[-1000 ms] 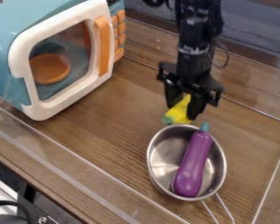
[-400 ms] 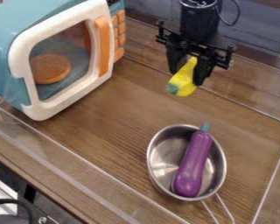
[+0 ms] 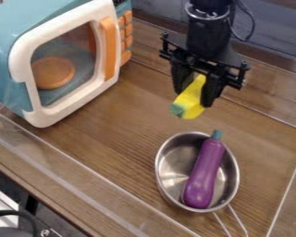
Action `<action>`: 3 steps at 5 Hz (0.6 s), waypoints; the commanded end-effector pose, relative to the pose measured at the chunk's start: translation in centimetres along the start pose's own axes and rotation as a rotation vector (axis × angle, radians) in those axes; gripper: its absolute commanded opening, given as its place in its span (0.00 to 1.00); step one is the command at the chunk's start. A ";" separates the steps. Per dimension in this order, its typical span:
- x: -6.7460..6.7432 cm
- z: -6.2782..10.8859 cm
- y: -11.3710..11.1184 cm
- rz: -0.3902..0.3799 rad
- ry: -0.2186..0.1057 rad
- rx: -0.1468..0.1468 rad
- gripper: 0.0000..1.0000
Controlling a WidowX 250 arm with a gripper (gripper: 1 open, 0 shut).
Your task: Put the banana in the silver pot
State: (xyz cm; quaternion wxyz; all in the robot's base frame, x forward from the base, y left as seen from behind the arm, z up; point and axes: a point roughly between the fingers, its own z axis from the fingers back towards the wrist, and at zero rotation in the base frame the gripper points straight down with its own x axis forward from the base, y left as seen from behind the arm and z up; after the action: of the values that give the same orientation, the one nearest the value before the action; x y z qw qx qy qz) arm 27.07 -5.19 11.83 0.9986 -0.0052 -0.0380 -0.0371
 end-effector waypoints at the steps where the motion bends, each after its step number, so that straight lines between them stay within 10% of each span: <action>1: -0.8 1.5 -0.8 0.010 -0.043 -0.009 0.00; 3: -2.1 1.4 -1.7 0.029 -0.038 -0.013 0.00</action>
State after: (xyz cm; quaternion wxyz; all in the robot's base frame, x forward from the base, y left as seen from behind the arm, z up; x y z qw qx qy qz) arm 24.52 -6.62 11.90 0.9992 -0.0081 -0.0328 -0.0215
